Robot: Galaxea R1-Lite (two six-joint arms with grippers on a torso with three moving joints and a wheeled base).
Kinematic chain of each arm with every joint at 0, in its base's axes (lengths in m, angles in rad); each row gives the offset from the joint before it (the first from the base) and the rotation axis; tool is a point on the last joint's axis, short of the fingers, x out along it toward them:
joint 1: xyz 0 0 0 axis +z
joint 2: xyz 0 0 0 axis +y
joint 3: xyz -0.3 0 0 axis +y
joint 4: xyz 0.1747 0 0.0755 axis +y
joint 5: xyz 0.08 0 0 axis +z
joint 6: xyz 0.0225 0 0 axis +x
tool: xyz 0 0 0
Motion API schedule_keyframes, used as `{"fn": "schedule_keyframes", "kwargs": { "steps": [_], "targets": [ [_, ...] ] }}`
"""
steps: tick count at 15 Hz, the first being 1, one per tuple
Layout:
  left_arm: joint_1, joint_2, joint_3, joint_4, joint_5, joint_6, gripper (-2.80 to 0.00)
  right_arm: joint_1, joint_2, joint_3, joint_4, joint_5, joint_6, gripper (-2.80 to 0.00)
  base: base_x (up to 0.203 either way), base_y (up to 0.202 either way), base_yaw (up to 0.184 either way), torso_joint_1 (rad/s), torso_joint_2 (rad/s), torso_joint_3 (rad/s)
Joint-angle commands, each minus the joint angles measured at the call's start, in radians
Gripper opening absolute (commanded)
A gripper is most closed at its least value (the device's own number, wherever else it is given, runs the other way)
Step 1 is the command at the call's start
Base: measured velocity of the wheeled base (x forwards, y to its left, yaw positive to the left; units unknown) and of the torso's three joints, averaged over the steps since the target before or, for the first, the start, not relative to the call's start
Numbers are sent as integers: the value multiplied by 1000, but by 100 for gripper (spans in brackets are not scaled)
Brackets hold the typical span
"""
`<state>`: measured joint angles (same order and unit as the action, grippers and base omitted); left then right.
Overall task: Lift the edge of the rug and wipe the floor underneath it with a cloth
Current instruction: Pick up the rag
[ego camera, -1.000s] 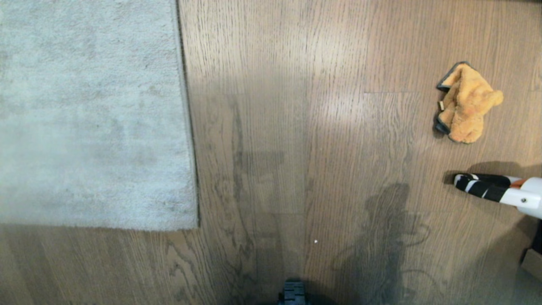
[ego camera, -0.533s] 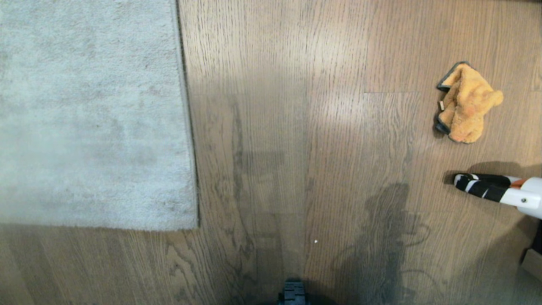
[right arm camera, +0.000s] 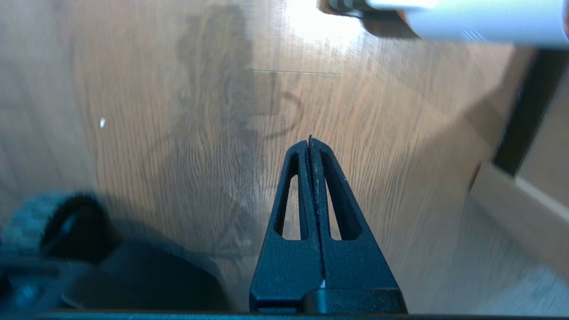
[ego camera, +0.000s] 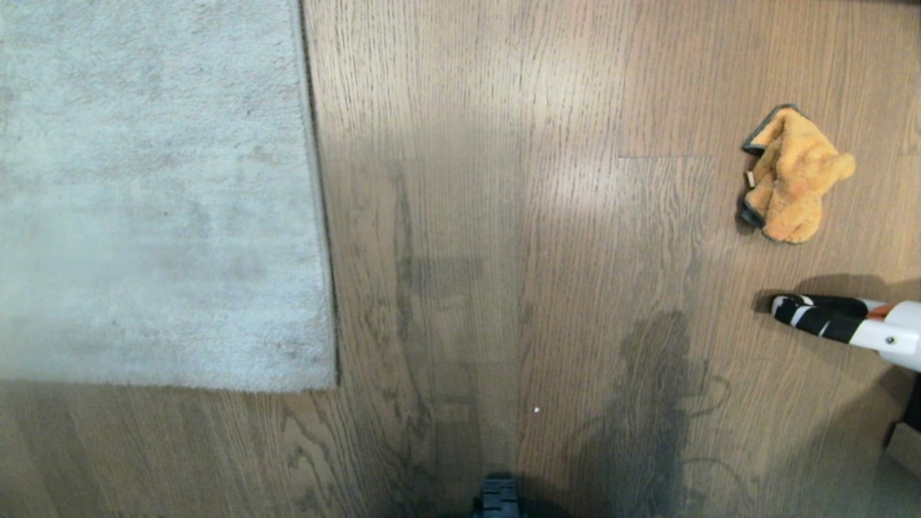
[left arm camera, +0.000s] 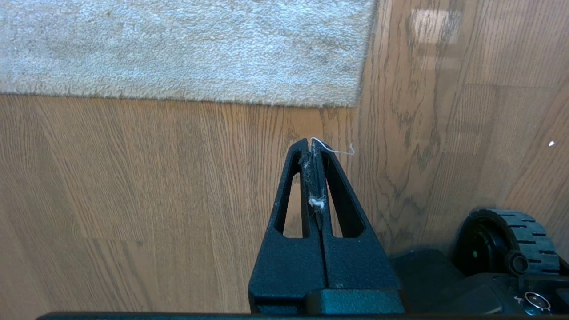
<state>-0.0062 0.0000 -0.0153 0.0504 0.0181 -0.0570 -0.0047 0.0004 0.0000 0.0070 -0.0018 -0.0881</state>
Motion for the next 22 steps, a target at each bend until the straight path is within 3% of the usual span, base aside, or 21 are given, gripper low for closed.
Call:
{"fn": "schedule_keyframes", "kwargs": {
  "steps": [1, 8, 12, 16, 22],
  "targets": [
    [0, 0, 0, 0, 0, -1, -280, 0, 0, 0, -1, 34, -43, -280, 0, 0, 0, 0, 0, 0],
    [0, 0, 0, 0, 0, -1, -280, 0, 12, -8, -7, 35, -40, -280, 0, 0, 0, 0, 0, 0],
    [0, 0, 0, 0, 0, -1, -280, 14, 208, -106, -6, 44, -40, -280, 0, 0, 0, 0, 0, 0],
    [0, 0, 0, 0, 0, -1, -280, 100, 474, -171, -99, 42, -27, -280, 0, 0, 0, 0, 0, 0],
    [0, 0, 0, 0, 0, -1, -280, 118, 757, -309, -218, 31, 155, -280, 0, 0, 0, 0, 0, 0]
  ]
}}
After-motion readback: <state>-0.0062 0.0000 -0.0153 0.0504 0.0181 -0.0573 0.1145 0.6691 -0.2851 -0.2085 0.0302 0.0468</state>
